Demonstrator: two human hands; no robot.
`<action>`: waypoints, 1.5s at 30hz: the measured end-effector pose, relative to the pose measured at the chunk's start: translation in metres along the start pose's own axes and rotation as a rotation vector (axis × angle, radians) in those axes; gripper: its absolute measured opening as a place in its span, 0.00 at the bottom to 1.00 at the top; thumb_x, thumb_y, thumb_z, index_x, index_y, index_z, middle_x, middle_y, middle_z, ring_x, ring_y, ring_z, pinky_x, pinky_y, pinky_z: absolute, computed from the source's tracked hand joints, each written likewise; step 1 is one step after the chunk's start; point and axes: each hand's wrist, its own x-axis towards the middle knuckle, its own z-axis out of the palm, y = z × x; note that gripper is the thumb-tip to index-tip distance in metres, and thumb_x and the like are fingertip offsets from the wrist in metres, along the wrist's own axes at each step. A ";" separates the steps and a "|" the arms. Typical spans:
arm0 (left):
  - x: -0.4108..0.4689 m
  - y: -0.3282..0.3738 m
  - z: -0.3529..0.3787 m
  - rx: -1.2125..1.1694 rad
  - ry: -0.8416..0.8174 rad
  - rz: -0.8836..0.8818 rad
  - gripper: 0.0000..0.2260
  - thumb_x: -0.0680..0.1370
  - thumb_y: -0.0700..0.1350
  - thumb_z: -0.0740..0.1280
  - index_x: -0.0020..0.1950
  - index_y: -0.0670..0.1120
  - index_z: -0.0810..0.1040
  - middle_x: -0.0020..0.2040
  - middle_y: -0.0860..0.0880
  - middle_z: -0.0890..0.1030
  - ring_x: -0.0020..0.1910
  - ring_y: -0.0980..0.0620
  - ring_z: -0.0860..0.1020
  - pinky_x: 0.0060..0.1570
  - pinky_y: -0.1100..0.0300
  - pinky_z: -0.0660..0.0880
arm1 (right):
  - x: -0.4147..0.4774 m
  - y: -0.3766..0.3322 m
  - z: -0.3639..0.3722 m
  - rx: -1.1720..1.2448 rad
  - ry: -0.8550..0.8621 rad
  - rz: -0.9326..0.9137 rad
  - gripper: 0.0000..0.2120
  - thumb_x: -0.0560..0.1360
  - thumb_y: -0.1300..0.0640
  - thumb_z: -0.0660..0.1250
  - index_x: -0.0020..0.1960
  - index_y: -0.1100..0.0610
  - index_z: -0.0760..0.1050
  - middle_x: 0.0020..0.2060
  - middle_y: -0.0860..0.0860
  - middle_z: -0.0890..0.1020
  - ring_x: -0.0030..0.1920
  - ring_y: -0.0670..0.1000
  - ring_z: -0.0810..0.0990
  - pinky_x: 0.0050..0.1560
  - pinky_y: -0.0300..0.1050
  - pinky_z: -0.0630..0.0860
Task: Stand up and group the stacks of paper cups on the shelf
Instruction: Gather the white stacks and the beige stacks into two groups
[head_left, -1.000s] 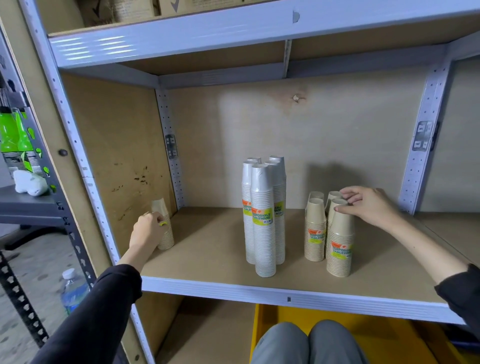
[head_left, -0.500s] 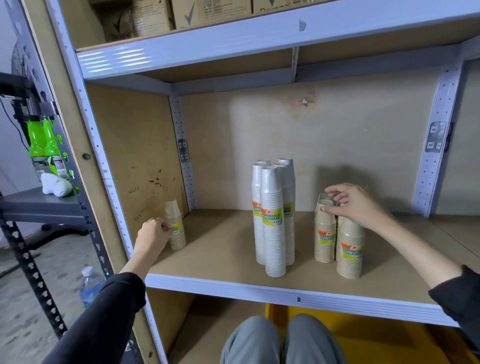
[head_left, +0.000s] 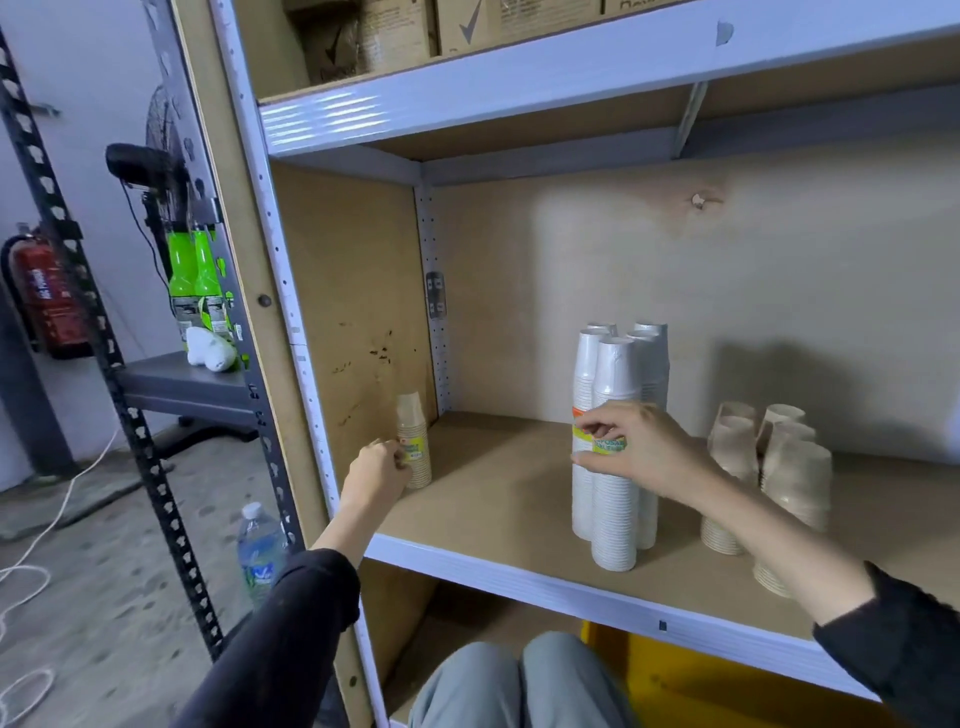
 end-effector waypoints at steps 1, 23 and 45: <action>0.000 0.000 0.000 0.000 0.000 0.002 0.11 0.75 0.38 0.65 0.56 0.38 0.79 0.55 0.39 0.80 0.52 0.39 0.79 0.50 0.54 0.76 | 0.005 -0.002 0.009 0.005 -0.023 -0.020 0.16 0.68 0.58 0.73 0.55 0.61 0.79 0.48 0.54 0.81 0.49 0.52 0.77 0.58 0.48 0.75; 0.028 -0.042 0.065 0.097 -0.250 -0.013 0.15 0.77 0.39 0.60 0.63 0.40 0.74 0.63 0.43 0.74 0.60 0.44 0.75 0.58 0.55 0.72 | 0.133 0.004 0.189 0.095 -0.173 0.224 0.21 0.70 0.53 0.71 0.61 0.60 0.76 0.56 0.57 0.81 0.58 0.55 0.77 0.56 0.43 0.72; 0.049 -0.074 0.097 0.224 -0.386 0.092 0.15 0.79 0.40 0.56 0.62 0.38 0.73 0.63 0.41 0.73 0.63 0.43 0.72 0.59 0.54 0.69 | 0.230 -0.024 0.244 0.289 -0.109 0.317 0.26 0.68 0.55 0.73 0.62 0.64 0.72 0.59 0.59 0.78 0.60 0.58 0.76 0.60 0.51 0.75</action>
